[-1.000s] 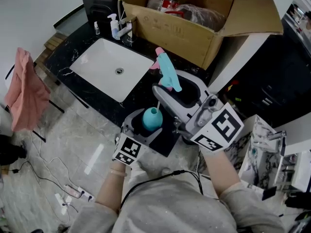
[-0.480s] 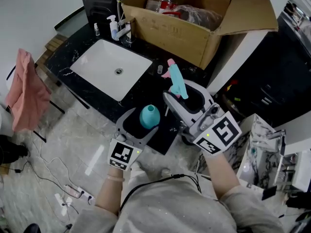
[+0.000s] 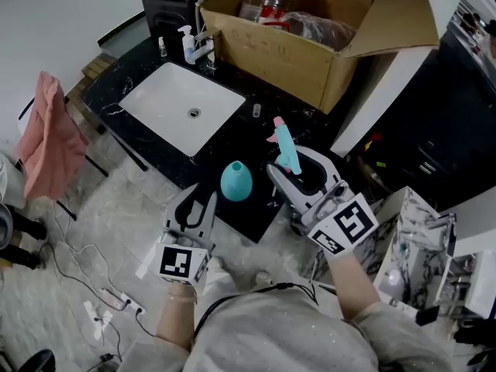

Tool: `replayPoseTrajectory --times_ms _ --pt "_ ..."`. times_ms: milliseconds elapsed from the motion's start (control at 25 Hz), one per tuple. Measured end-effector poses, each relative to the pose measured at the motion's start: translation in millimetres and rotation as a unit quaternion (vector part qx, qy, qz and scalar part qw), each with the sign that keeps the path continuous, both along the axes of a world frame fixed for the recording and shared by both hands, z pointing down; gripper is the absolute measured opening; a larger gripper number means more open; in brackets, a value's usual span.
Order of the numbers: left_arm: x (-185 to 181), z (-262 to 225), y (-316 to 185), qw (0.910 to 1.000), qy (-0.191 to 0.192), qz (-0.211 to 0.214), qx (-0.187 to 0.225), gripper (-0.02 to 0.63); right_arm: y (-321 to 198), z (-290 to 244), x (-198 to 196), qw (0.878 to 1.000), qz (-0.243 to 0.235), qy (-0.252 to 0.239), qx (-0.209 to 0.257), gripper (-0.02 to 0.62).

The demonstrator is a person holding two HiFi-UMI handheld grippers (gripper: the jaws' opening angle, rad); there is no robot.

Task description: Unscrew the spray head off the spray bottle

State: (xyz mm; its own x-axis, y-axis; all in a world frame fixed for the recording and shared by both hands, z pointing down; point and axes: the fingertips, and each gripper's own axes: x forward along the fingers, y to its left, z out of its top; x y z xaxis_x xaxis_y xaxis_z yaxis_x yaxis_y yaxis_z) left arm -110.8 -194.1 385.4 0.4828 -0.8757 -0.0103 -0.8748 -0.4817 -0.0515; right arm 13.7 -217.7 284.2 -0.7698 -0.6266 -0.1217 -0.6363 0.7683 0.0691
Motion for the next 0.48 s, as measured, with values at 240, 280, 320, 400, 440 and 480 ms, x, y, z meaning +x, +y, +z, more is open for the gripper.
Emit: replayPoseTrajectory --times_ms 240,280,320,400,440,480 --pt "-18 -8 11 0.998 0.011 -0.063 -0.003 0.008 12 7 3 1.0 -0.012 0.001 0.0 0.158" --pt "-19 -10 13 0.9976 0.012 -0.069 -0.004 0.006 14 8 3 1.0 -0.015 0.001 -0.001 0.158" --pt "-21 -11 16 0.9972 0.013 -0.074 -0.005 0.006 16 9 3 1.0 -0.017 0.001 -0.002 0.158" --pt "-25 -12 20 0.9964 0.013 -0.084 -0.005 0.006 20 12 4 1.0 -0.022 0.0 -0.006 0.16" --pt "-27 -13 22 0.996 0.014 -0.088 -0.005 0.006 22 13 4 1.0 -0.024 -0.001 -0.007 0.158" --pt "-28 -13 25 0.9955 0.015 -0.093 -0.005 0.006 24 14 4 1.0 -0.026 -0.002 -0.008 0.158"
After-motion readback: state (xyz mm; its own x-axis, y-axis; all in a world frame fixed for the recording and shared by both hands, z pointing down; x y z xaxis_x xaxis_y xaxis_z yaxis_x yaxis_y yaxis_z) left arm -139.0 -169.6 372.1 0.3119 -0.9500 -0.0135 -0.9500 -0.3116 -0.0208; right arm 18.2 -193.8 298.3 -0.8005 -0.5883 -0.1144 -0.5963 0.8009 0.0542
